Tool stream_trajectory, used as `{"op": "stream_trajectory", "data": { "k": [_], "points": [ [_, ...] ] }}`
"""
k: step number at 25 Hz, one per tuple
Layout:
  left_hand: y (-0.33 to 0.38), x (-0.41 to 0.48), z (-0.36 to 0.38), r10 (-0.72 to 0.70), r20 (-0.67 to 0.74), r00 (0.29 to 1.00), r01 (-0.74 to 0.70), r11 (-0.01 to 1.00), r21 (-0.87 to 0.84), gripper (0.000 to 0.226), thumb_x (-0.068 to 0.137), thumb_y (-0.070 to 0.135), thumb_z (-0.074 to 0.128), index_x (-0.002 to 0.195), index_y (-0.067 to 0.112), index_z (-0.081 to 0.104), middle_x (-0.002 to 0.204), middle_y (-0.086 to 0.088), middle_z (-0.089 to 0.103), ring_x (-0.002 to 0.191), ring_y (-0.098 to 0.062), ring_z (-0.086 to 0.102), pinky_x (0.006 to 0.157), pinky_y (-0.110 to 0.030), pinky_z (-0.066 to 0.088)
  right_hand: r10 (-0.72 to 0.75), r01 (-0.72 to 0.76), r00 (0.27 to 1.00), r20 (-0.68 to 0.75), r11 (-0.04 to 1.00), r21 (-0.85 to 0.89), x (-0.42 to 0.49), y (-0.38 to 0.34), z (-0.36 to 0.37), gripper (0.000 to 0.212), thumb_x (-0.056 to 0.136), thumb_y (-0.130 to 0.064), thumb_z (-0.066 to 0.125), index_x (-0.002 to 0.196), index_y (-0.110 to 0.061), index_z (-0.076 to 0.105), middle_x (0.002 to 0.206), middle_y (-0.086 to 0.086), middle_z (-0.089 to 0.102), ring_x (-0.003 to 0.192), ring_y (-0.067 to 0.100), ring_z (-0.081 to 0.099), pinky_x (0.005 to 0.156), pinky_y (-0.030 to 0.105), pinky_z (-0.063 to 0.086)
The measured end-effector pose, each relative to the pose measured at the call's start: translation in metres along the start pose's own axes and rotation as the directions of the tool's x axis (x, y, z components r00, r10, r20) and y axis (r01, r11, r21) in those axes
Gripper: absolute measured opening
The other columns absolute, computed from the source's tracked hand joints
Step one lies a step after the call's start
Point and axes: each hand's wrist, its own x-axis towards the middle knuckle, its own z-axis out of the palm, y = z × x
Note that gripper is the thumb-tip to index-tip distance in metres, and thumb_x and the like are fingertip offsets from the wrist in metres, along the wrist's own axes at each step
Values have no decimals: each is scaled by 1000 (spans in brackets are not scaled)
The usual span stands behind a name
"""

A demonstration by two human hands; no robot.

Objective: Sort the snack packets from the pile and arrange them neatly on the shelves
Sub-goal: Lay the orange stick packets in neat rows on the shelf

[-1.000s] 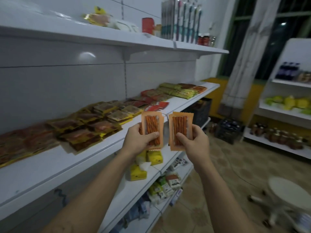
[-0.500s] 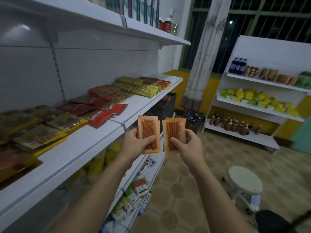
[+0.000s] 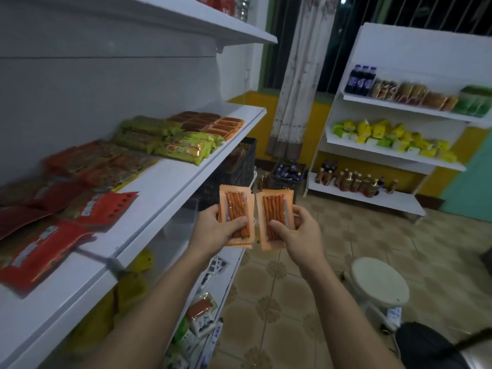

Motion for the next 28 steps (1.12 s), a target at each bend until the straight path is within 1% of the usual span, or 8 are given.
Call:
{"op": "stream_trajectory", "data": {
  "k": [3, 6, 11, 15, 18, 21, 25, 28],
  "points": [
    [-2, 42, 33, -14, 13, 1000, 14, 1000, 13, 19, 81, 15, 78, 99, 12, 70, 89, -1, 76, 80, -11, 73, 67, -23, 58, 20, -19, 1000, -23, 999, 34, 49, 18, -20, 37, 85, -11, 73, 116, -23, 58, 103, -6, 69, 91, 8, 68, 83, 34, 58],
    [-6, 91, 71, -22, -10, 1000, 23, 999, 46, 19, 81, 16, 78, 98, 13, 70, 89, -2, 76, 83, -14, 74, 74, -31, 59, 7, -6, 1000, -4, 999, 43, 110, 34, -41, 37, 85, -12, 73, 119, -21, 59, 103, -6, 70, 91, 8, 68, 83, 34, 58],
    [11, 174, 130, -29, -127, 991, 36, 998, 52, 17, 82, 14, 77, 98, 13, 70, 88, -2, 76, 83, -18, 74, 80, -41, 60, -55, 48, 995, 85, 996, 79, 224, 42, -80, 37, 86, -12, 72, 121, -20, 60, 103, -8, 70, 90, 6, 67, 83, 33, 58],
    [16, 235, 157, -29, -236, 971, 36, 999, 26, 21, 85, 17, 75, 104, 19, 67, 94, 1, 76, 88, -18, 73, 86, -48, 58, -125, 105, 972, 200, 989, 108, 305, 39, -90, 37, 86, -13, 73, 121, -19, 60, 104, -6, 70, 92, 8, 67, 81, 33, 58],
    [12, 269, 158, -31, -317, 948, 31, 1000, -3, 22, 87, 18, 72, 107, 22, 65, 98, 1, 75, 92, -19, 73, 87, -51, 57, -138, 85, 940, 311, 980, 178, 344, 32, -72, 30, 87, -11, 71, 115, -18, 62, 101, -4, 71, 90, 12, 70, 79, 34, 60],
    [14, 311, 147, 4, -398, 917, -21, 999, -40, 21, 89, 17, 70, 108, 24, 64, 101, 1, 75, 94, -20, 72, 88, -51, 56, -173, 94, 901, 397, 973, 210, 390, 25, -41, 31, 87, -11, 72, 116, -16, 62, 101, 0, 73, 91, 15, 71, 79, 36, 60],
    [18, 365, 126, 86, -433, 897, -109, 994, -29, 26, 94, 16, 63, 119, 21, 60, 107, 2, 73, 98, -15, 70, 91, -44, 56, -198, 86, 856, 478, 965, 246, 448, 14, 11, 33, 87, -13, 72, 118, -14, 60, 104, 4, 73, 93, 18, 72, 83, 43, 59],
    [19, 404, 110, 116, -439, 891, -134, 991, -9, 27, 99, 22, 56, 126, 23, 57, 113, 4, 71, 102, -12, 69, 93, -44, 55, -196, 64, 827, 526, 964, 259, 480, 5, 48, 29, 88, -12, 70, 115, -15, 61, 103, 3, 74, 92, 17, 72, 83, 42, 59]
  ]
}}
